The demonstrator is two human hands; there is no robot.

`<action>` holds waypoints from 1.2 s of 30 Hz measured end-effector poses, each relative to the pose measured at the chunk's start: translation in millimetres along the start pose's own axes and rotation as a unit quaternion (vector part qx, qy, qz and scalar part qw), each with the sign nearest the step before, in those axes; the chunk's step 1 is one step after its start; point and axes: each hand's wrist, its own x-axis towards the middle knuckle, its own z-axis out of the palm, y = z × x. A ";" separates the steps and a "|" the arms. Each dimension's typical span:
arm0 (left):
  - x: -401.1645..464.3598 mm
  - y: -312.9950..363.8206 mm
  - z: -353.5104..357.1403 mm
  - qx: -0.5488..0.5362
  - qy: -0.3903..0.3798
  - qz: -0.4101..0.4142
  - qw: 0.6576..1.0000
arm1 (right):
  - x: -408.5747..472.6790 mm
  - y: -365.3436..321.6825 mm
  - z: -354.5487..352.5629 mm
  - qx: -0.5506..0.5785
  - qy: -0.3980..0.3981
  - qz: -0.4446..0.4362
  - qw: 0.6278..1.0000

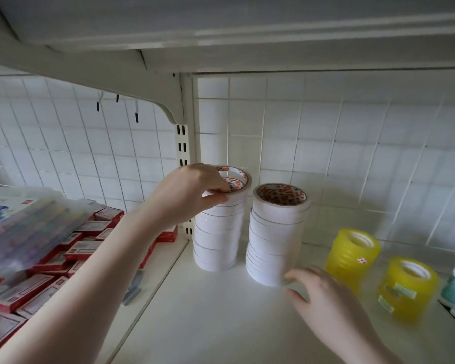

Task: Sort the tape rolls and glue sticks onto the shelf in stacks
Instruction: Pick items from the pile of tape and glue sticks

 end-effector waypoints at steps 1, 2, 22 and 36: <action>1.3 -0.8 0.1 -0.003 -0.005 -0.002 1.000 | 0.0 0.1 0.3 0.001 -0.002 0.002 1.000; 2.3 -1.0 -0.3 -0.005 -0.010 -0.006 1.000 | 0.0 0.2 0.5 0.003 -0.002 0.003 1.000; 15.8 0.1 -12.3 -0.109 -0.113 -0.128 0.979 | 2.1 6.3 12.5 -0.002 -0.019 0.007 1.000; 24.1 1.8 -16.4 -0.052 -0.204 -0.147 0.966 | 3.9 9.9 11.4 0.002 -0.029 0.019 0.999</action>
